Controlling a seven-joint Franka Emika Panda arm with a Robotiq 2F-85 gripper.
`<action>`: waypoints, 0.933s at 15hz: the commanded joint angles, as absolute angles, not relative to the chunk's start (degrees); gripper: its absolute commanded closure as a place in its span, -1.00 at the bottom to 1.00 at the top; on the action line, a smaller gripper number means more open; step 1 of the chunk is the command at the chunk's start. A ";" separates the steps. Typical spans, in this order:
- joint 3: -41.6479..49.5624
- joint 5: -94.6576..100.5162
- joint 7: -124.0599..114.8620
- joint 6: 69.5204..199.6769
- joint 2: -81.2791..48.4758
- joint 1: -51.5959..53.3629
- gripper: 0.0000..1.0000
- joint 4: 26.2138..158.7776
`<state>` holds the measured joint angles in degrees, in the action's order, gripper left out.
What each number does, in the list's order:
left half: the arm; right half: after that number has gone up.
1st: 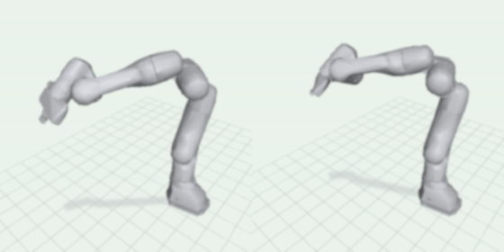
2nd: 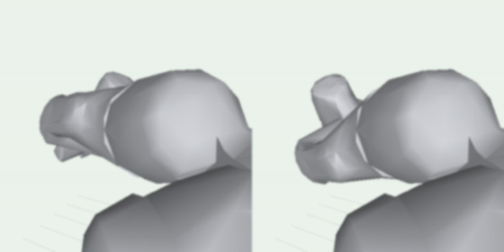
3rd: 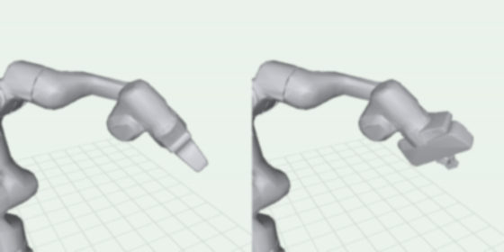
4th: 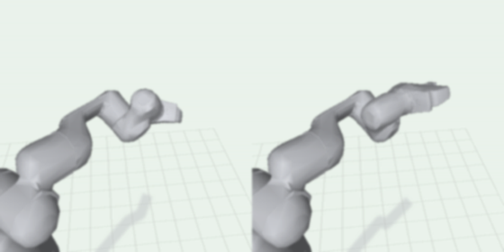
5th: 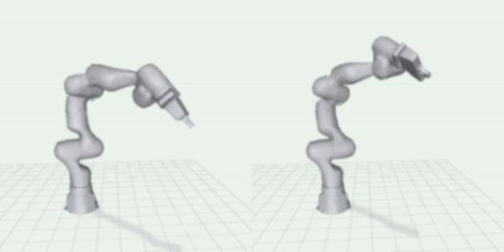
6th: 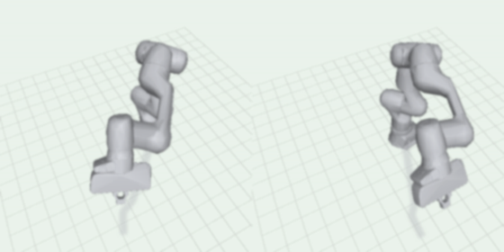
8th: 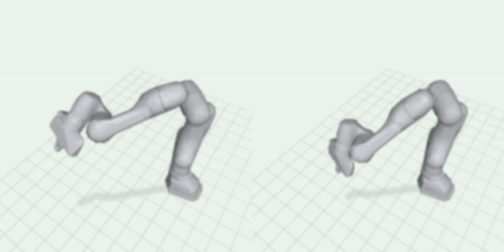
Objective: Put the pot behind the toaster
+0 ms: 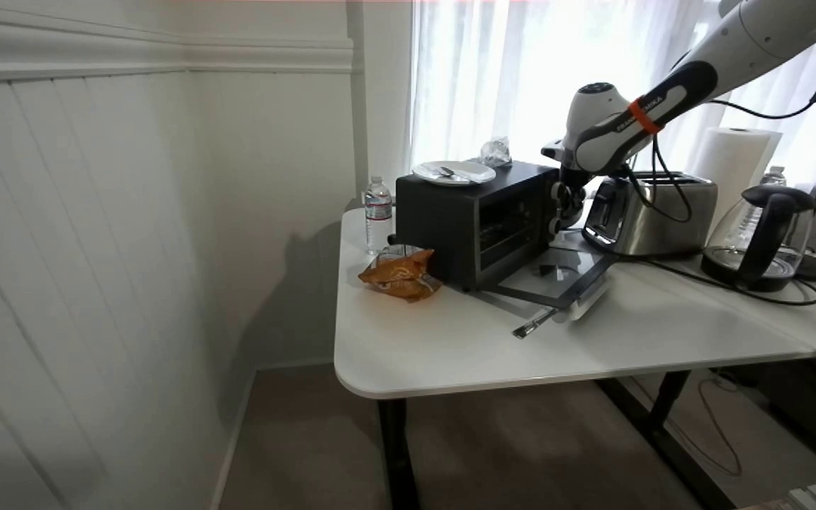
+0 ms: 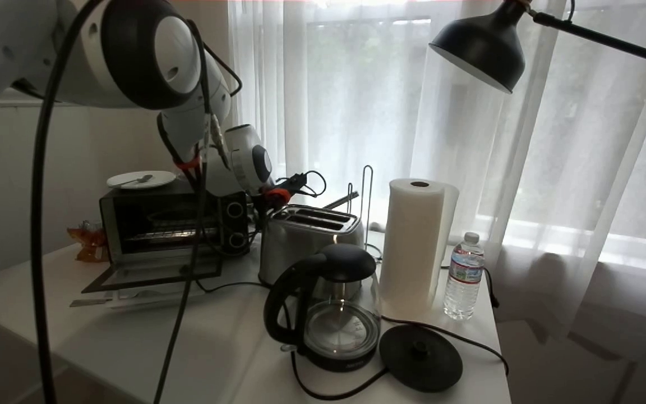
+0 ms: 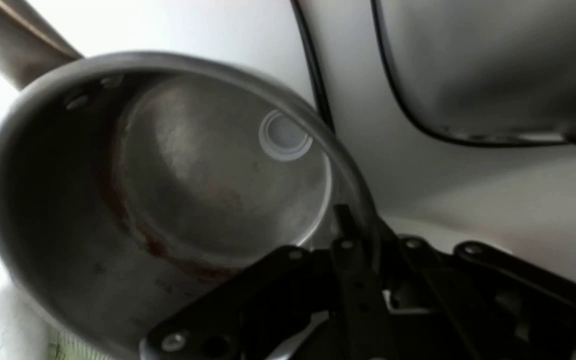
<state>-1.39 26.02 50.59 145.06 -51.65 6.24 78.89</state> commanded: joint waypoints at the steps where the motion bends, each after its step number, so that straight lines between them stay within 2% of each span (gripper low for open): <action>1: -2.07 26.20 53.96 146.64 -52.45 5.09 0.24 77.54; 9: -1.35 25.27 54.08 143.80 -50.16 5.37 -0.90 77.48; 11: -2.16 24.13 54.37 141.11 -48.72 5.07 -1.00 77.13; 14: -2.53 22.47 53.35 133.90 -45.30 5.47 -1.00 76.45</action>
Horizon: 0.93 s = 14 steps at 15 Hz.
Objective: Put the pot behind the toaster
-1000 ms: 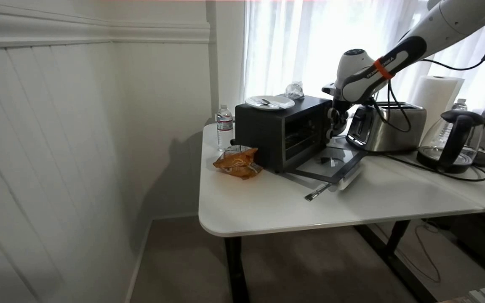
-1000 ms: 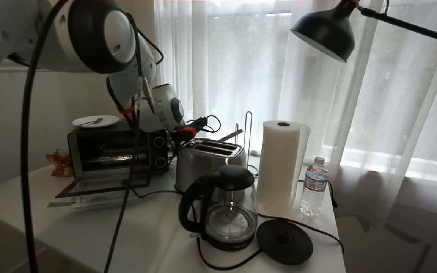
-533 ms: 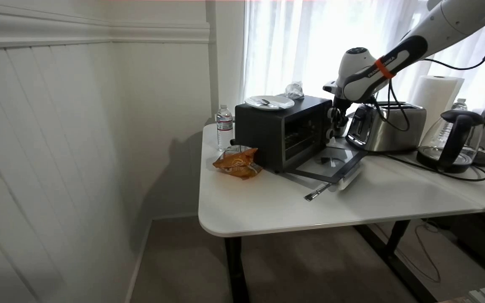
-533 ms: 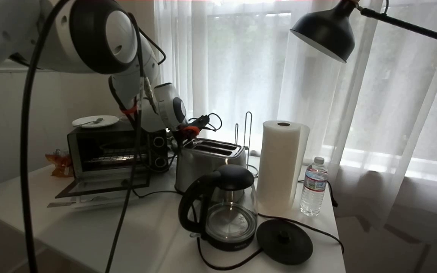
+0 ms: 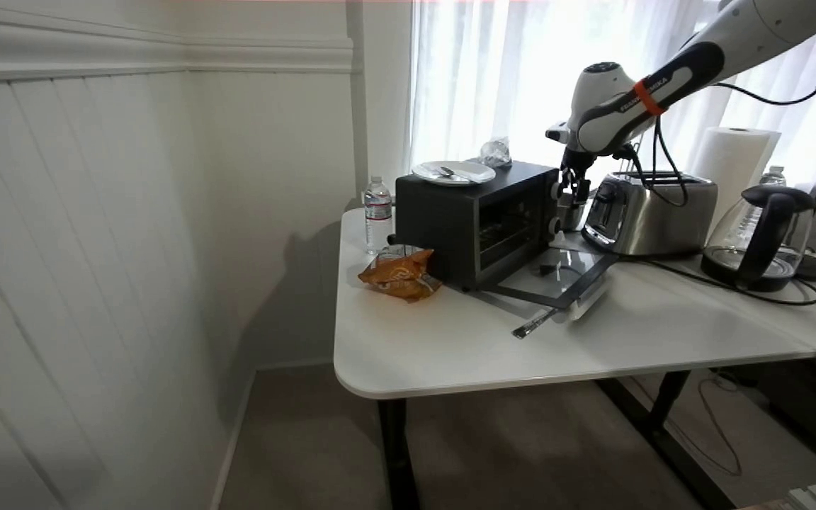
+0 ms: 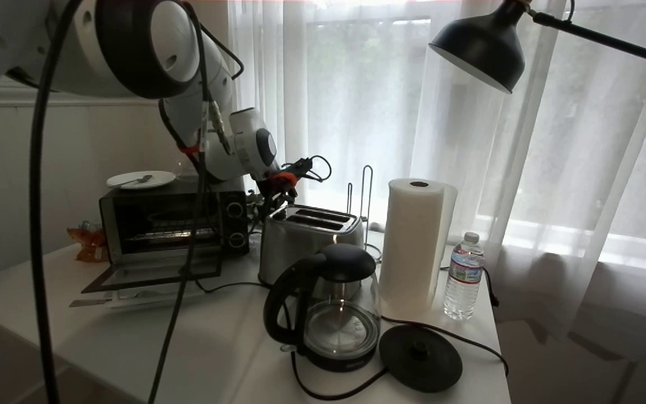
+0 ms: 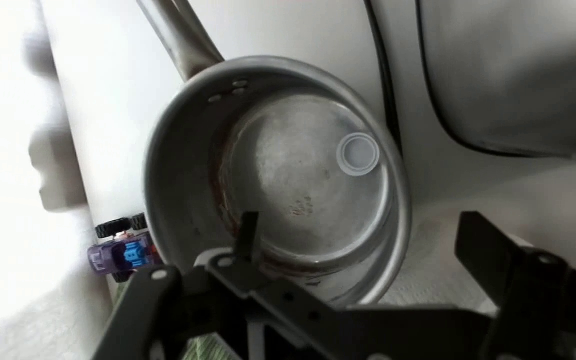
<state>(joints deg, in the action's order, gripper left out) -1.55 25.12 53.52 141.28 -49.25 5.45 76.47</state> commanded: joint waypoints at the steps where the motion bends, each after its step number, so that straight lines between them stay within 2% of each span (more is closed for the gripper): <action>1: -2.73 21.15 52.27 128.72 -43.69 5.77 -1.00 76.40; 4: -5.27 14.90 51.17 117.92 -39.03 4.41 -1.00 76.79; 6: -6.76 10.00 50.12 115.14 -34.70 2.70 -1.00 79.49; 14: -5.90 -6.82 44.36 116.96 -17.33 -4.80 -1.00 97.65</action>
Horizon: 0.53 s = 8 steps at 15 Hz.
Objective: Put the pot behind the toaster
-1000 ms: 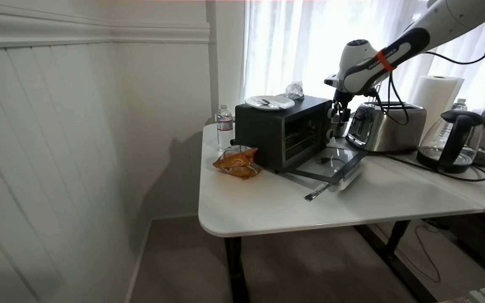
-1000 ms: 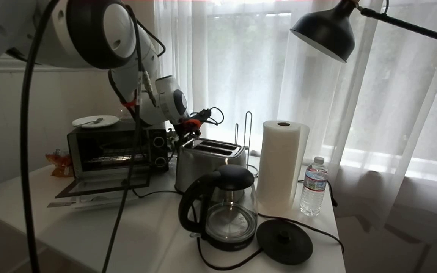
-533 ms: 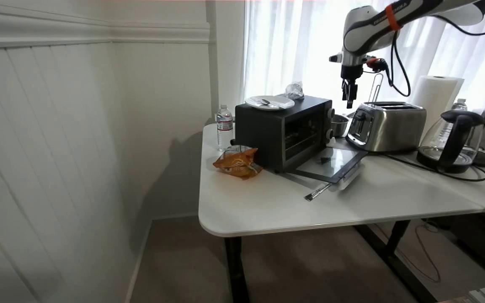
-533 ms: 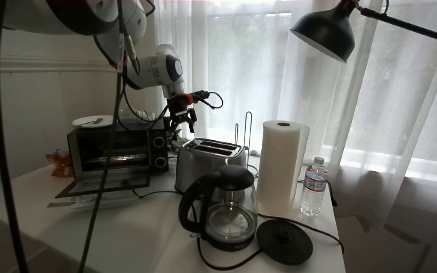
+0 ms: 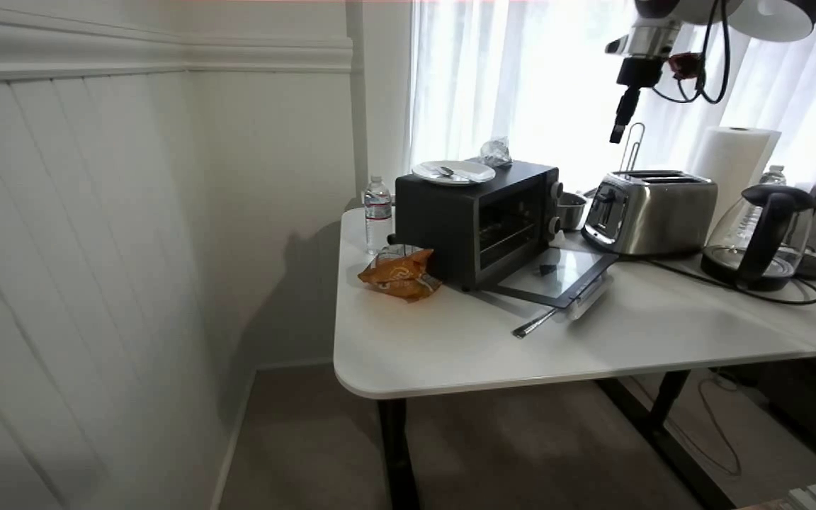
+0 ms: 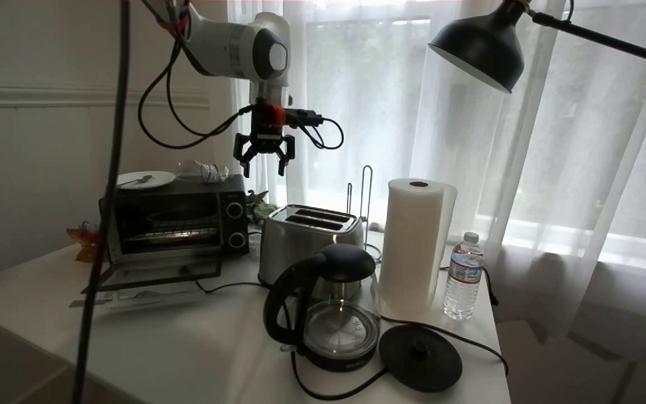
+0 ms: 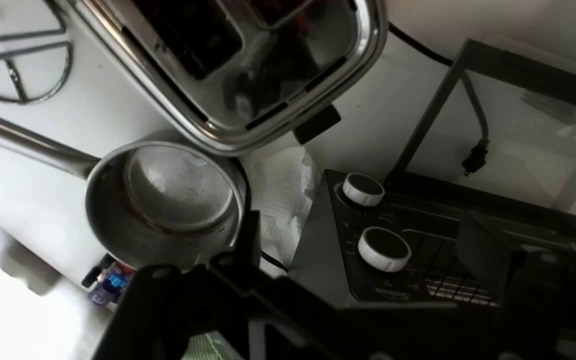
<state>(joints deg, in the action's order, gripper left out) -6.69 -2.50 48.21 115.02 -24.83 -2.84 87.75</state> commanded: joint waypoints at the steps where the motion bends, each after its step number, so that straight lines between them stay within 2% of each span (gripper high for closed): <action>1: -5.30 -7.38 42.12 116.71 -16.03 -4.91 -1.00 99.13; 7: -4.07 -4.96 24.32 120.91 -9.53 -2.14 -1.00 106.54; 8: -3.94 -4.79 28.46 117.65 -13.62 -2.96 -1.00 101.62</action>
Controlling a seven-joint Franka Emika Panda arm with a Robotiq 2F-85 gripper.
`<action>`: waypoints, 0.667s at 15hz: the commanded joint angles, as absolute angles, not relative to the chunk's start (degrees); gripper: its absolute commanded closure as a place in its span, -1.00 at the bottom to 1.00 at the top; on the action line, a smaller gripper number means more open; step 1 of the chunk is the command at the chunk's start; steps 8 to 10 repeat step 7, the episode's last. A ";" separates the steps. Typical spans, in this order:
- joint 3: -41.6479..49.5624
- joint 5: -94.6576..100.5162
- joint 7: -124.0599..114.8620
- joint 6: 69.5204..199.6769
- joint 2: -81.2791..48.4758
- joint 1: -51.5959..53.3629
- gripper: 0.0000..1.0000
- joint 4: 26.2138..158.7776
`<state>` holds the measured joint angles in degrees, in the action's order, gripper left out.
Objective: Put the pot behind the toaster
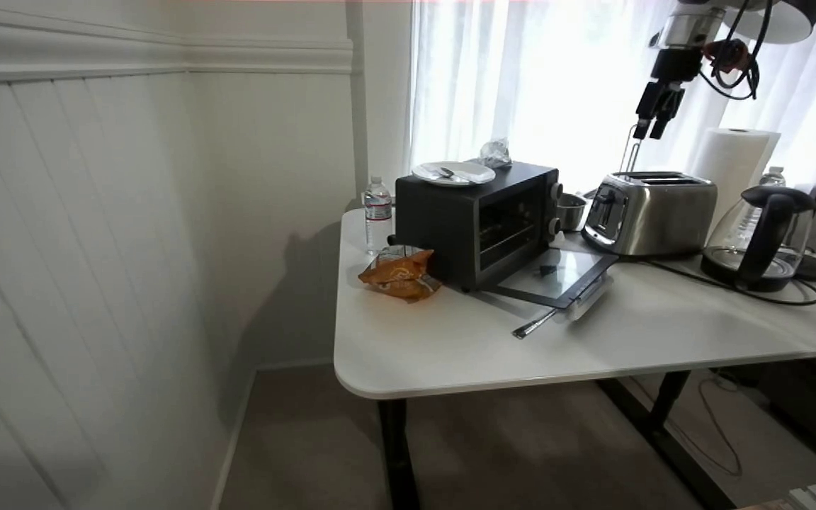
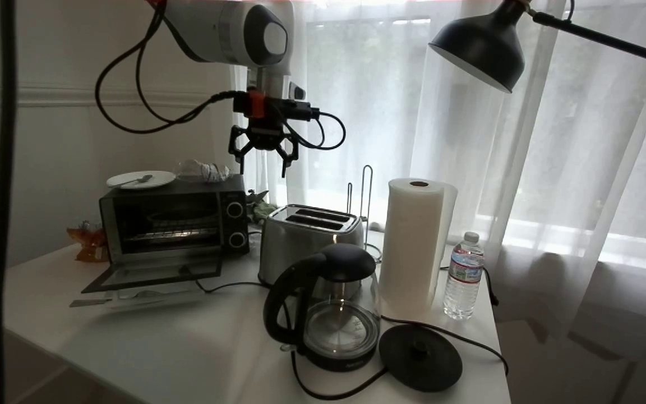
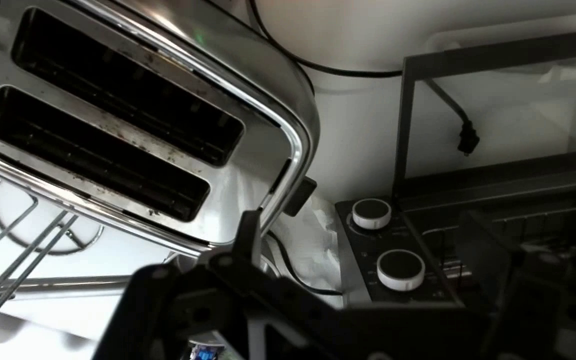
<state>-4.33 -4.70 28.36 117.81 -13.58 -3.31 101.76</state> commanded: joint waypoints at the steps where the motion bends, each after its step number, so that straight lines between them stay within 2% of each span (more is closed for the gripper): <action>1: -3.97 -4.79 26.77 118.66 -12.68 -2.39 -1.00 102.63; 10: -3.84 -4.78 25.16 119.58 -11.36 -1.87 -1.00 104.28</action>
